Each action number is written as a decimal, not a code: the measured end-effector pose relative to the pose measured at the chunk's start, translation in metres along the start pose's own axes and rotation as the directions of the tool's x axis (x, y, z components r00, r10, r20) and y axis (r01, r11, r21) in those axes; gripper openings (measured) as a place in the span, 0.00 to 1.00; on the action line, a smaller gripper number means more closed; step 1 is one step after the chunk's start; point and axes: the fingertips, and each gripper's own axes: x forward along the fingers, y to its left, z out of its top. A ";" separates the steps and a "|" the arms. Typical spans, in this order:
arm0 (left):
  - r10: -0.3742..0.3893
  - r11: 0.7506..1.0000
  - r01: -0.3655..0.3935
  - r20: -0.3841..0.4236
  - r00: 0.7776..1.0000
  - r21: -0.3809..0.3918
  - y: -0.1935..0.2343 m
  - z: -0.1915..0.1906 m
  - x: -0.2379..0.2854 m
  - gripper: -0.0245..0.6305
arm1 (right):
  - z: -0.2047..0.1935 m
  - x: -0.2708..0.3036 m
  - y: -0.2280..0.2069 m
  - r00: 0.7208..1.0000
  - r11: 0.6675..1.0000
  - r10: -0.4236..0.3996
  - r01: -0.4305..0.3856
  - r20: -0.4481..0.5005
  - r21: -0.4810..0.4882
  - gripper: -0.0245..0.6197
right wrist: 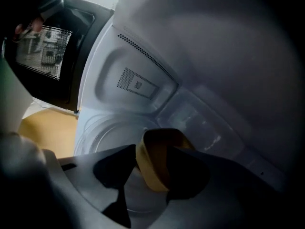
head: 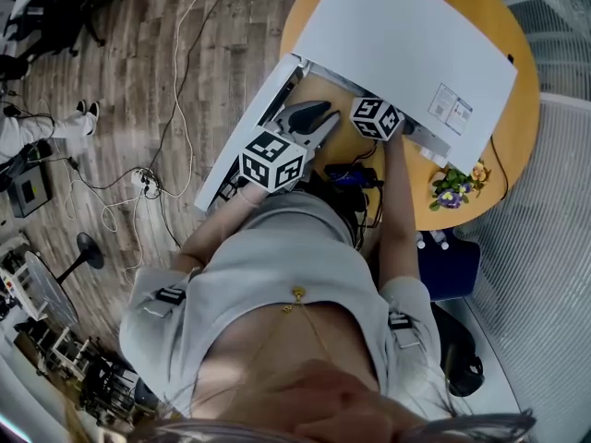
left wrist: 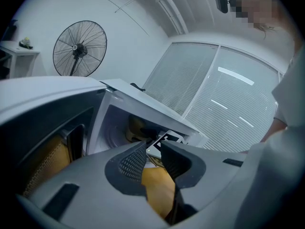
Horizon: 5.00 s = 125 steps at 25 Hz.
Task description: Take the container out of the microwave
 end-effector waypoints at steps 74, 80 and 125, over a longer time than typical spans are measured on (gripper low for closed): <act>-0.045 0.999 0.045 -0.012 0.999 -0.006 -0.010 -0.016 -0.013 0.19 | 0.025 -0.091 0.036 0.997 0.998 0.070 -0.070 0.044 -0.004 0.09; -0.048 0.999 0.048 -0.012 0.999 0.002 -0.009 -0.017 -0.015 0.19 | 0.028 -0.111 0.042 0.996 0.997 0.078 -0.080 0.053 0.020 0.09; -0.065 0.997 0.068 -0.062 0.996 0.034 -0.018 -0.047 -0.032 0.19 | 0.027 -0.219 0.105 0.978 0.961 0.208 -0.211 0.034 0.180 0.09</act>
